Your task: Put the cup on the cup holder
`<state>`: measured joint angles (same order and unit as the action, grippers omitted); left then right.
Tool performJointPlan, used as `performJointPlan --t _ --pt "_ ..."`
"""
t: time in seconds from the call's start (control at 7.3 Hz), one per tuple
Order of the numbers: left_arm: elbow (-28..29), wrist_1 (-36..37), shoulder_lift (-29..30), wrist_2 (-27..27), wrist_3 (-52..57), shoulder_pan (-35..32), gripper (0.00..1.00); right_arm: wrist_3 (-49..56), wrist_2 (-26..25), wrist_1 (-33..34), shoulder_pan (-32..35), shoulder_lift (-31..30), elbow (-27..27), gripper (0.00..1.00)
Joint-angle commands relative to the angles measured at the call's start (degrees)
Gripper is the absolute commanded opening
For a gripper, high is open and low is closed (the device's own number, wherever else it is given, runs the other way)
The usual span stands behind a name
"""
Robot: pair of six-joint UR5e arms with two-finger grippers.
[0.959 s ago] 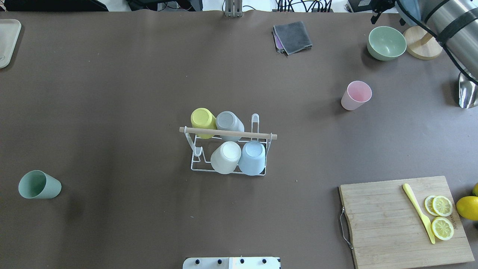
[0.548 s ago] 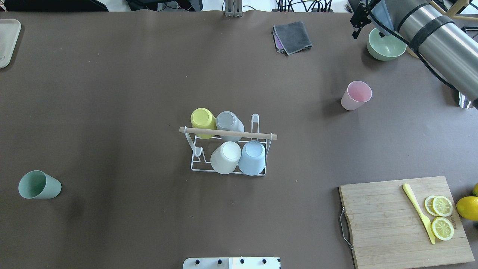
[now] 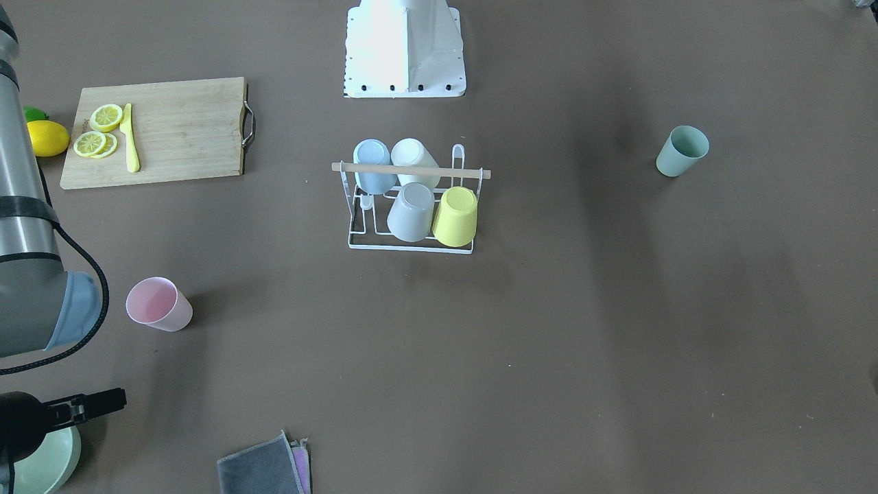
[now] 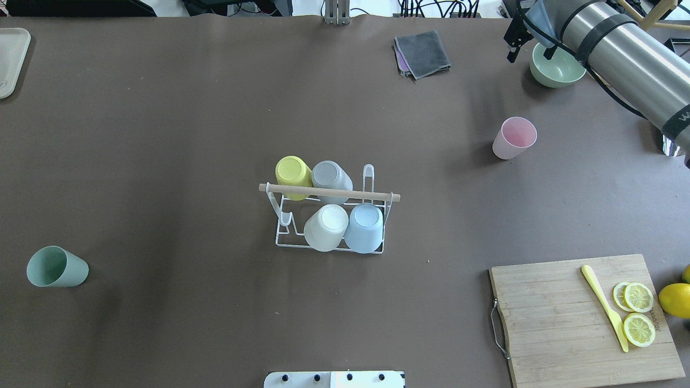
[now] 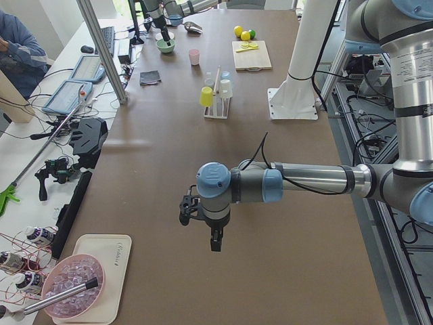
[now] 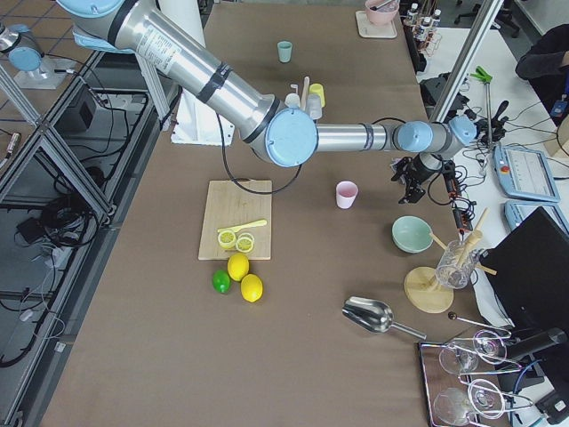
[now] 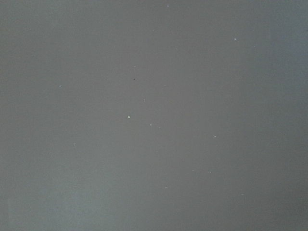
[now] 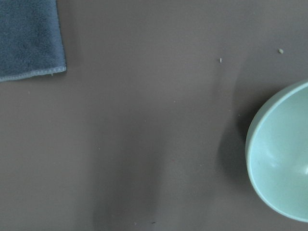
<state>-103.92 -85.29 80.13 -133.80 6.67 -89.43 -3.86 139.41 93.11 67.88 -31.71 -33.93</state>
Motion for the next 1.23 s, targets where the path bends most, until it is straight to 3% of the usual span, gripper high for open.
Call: performJointPlan --t 0.0,0.14,0.82,1.1 --pt "2.7 0.2 7.2 -0.7 -0.4 5.7 0.98 0.2 -0.2 0.1 -0.8 4.9 8.5 1.00" --pt "3.4 2.2 9.2 -0.6 -0.4 9.7 0.98 -0.1 -0.5 0.3 -1.8 5.9 11.1 1.00" --pt "5.8 30.0 21.5 -1.7 0.3 21.5 0.98 0.3 0.2 0.5 -5.4 10.2 20.6 1.00" --pt "11.3 37.5 28.3 -1.3 0.4 28.8 0.98 1.1 0.7 4.1 -6.3 11.5 22.7 1.00"
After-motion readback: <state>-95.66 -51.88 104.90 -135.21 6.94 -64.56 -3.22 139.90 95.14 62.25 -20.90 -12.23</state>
